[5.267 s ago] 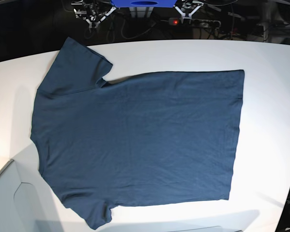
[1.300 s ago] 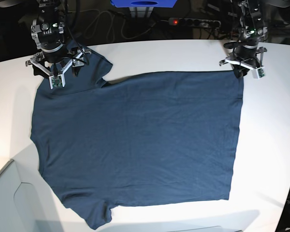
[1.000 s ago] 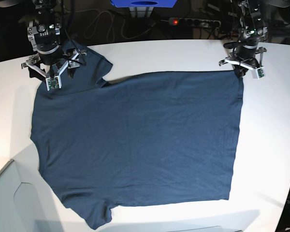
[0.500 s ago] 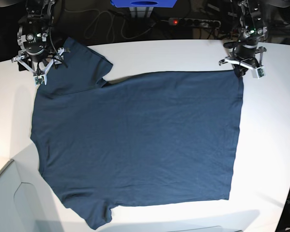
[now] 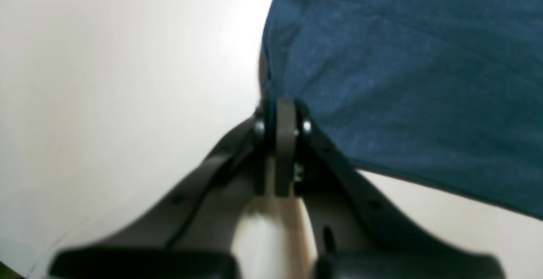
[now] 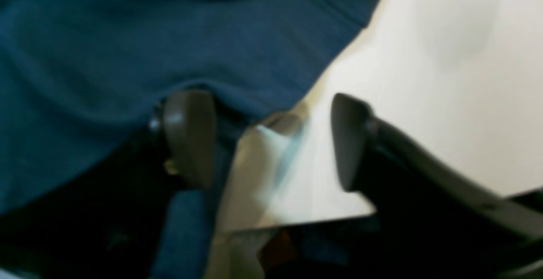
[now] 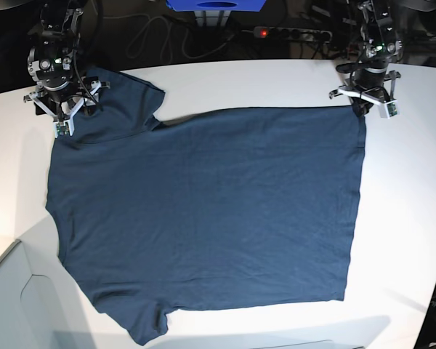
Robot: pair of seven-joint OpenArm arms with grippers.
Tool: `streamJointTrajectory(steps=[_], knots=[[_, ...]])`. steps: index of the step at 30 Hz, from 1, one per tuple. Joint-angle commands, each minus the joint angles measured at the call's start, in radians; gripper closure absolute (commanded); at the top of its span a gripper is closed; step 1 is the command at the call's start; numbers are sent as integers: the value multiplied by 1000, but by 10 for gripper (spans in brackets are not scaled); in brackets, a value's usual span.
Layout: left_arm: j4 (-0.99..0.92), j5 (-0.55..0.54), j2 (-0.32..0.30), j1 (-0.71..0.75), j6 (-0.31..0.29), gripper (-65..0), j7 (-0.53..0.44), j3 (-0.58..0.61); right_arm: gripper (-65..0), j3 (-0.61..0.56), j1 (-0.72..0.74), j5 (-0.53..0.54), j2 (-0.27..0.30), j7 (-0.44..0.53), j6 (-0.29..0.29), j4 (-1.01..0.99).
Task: Fold the T-shirt properly
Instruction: 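Close both grippers on the shoulder edge corners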
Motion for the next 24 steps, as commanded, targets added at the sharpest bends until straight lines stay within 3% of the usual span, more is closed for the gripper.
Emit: streamJointTrajectory(steps=[1,6,18,24], knots=[[14,0,-5,9,2,0,1,-4,-257,1,-14,-35,4,-47,17,-12],[15,0,-5,9,2,0,1,-4,0,7,-22,-35,2,-18,17,-12],[135,1,-5,35,5,0,1,-4,-2,11,-43,-35,2,98,17,117],[204,1,-5,28,8,0,1,-4,-2,11,-12,-35,1,108,17,218]])
